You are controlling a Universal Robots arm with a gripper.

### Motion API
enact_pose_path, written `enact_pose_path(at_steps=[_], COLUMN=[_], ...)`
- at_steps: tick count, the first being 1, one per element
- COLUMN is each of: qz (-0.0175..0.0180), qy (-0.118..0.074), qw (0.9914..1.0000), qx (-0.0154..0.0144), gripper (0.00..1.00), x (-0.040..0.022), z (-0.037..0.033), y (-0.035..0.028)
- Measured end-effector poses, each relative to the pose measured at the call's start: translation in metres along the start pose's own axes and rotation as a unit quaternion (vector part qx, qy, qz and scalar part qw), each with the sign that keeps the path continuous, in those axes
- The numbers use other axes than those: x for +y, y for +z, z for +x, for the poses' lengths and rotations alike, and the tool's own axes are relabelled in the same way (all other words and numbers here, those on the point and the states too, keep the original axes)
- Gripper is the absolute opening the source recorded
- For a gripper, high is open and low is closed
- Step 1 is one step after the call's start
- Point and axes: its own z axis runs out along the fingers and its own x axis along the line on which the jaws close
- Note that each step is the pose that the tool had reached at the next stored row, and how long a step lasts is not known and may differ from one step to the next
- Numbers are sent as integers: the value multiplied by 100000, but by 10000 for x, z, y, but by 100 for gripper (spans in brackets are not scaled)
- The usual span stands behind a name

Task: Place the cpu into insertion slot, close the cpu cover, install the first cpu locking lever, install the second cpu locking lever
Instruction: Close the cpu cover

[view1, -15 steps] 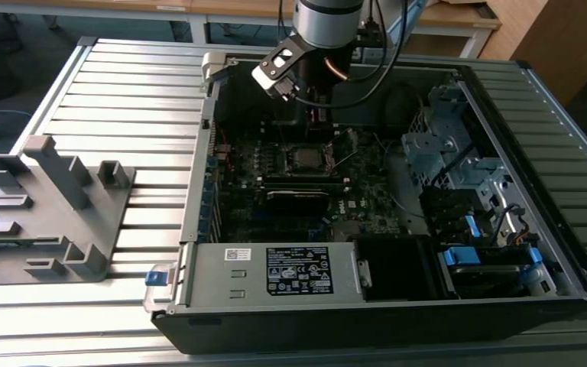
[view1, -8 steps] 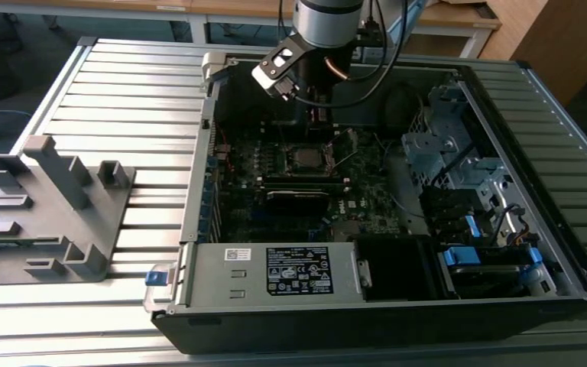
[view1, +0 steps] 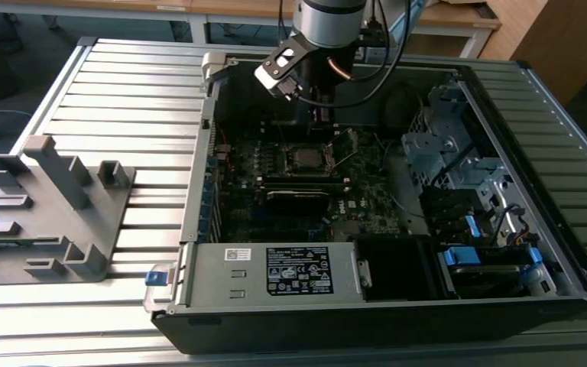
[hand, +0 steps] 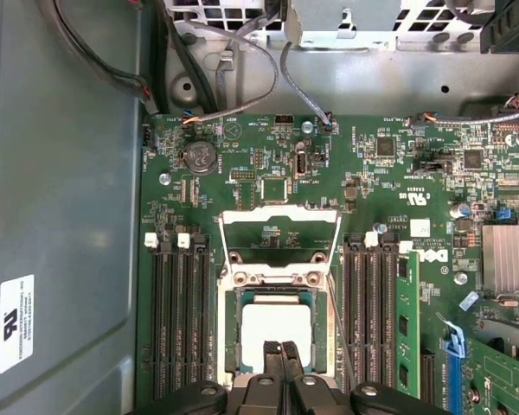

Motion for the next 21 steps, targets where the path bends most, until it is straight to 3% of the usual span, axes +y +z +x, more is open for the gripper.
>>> enact_pose_path(at_steps=[12,21], qz=[5,0], qy=[1,-4], qw=[100000,100000], qx=[-4,-1], gripper=[11,11], x=[17,141], z=[1,2], y=[0,5])
